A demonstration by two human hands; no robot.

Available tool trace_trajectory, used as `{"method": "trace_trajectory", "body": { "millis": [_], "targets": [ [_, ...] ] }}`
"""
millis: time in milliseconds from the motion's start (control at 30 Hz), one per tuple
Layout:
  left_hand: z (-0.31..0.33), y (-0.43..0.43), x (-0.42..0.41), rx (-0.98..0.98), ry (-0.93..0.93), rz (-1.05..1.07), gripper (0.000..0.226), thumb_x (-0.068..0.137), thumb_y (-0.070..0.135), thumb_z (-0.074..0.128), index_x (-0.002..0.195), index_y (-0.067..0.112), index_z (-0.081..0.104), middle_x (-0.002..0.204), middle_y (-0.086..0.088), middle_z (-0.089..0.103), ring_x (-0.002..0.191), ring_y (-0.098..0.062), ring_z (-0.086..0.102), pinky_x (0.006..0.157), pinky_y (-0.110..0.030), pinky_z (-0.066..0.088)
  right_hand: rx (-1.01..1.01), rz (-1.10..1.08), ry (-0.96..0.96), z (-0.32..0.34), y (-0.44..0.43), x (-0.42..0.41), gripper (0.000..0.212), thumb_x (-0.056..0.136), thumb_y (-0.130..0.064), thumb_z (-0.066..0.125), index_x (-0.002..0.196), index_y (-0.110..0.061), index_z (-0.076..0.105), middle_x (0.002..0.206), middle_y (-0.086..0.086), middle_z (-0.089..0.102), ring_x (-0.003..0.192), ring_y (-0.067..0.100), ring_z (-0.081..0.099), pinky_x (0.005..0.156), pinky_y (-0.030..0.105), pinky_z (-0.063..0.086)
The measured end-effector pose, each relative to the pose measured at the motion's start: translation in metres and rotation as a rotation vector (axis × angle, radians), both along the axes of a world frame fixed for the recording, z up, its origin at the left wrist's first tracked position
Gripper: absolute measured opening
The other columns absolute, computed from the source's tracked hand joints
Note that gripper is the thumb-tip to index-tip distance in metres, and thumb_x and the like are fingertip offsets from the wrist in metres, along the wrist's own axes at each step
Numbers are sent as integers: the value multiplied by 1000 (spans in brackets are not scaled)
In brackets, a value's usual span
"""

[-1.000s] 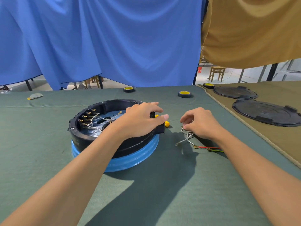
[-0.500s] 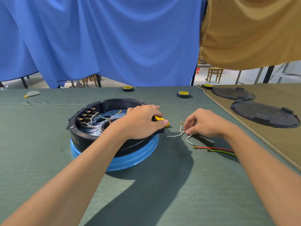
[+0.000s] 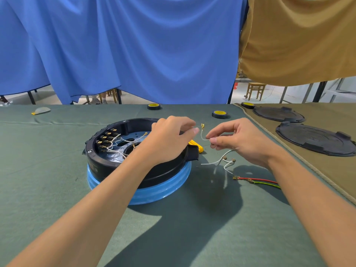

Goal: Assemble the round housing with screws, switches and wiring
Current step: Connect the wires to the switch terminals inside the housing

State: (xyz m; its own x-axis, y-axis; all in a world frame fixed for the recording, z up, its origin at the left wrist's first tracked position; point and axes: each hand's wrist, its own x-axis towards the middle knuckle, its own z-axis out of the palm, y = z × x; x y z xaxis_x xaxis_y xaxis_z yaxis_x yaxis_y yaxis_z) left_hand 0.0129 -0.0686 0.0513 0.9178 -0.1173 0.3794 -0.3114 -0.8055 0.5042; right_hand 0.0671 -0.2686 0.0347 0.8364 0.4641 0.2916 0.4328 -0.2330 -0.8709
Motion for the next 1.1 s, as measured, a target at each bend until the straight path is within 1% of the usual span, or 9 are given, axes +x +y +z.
{"method": "trace_trajectory", "body": {
  "millis": [100,233,400,533,600,767,833,933,1100],
  "targets": [
    [0,2,0,-77,-59,5,29,97,37,56,120,23,66,106,14,70,110,-7,61,107,-37,38,41,102,6,2,6,-4,13,80,1,72,85,-10,76,75,6,70,69,14,67,66,22,53],
    [-1,4,2,-111,-127,-9,11,94,23,62,93,23,73,73,17,69,77,3,62,80,-18,46,138,156,7,5,14,-10,21,76,4,74,94,-6,74,76,7,69,70,16,64,64,21,50],
    [-1,5,1,-280,-203,28,7,93,20,64,93,22,71,72,12,72,62,7,59,62,-4,40,419,129,157,7,21,-14,18,85,-1,62,101,-2,70,85,12,70,70,16,63,68,23,54],
    [1,5,-1,-353,-256,64,7,93,19,64,93,20,71,72,12,72,60,3,60,60,-10,44,549,79,271,11,24,-15,20,93,3,51,107,1,67,91,13,71,74,18,66,67,25,56],
    [2,5,-2,-410,-266,68,7,92,17,65,93,19,71,72,11,72,68,-6,65,69,-20,50,562,34,276,13,26,-16,20,94,2,51,106,0,67,92,13,71,76,19,67,66,26,55],
    [4,9,-5,-587,-255,53,5,91,13,67,90,16,71,74,5,75,76,-18,71,78,-30,56,362,-75,62,19,38,-21,13,91,-8,63,101,-7,70,100,13,72,87,19,68,74,29,55],
    [3,13,-5,-731,-228,48,5,89,13,69,89,17,72,76,1,76,76,-16,72,75,-26,57,291,-51,28,25,49,-25,15,88,-12,68,101,-7,70,96,12,73,83,19,70,68,25,56],
    [5,15,-5,-862,-196,60,8,87,16,72,86,24,72,78,4,76,74,-8,71,62,-13,50,331,-61,103,31,69,-28,14,86,-12,70,95,-2,67,82,9,73,71,20,71,56,22,53],
    [7,20,-9,-960,-202,86,5,88,14,70,91,16,73,83,-2,77,78,-16,73,74,-32,59,383,12,242,37,92,-31,8,87,2,65,94,5,65,74,12,70,61,18,67,54,21,52]
  ]
}}
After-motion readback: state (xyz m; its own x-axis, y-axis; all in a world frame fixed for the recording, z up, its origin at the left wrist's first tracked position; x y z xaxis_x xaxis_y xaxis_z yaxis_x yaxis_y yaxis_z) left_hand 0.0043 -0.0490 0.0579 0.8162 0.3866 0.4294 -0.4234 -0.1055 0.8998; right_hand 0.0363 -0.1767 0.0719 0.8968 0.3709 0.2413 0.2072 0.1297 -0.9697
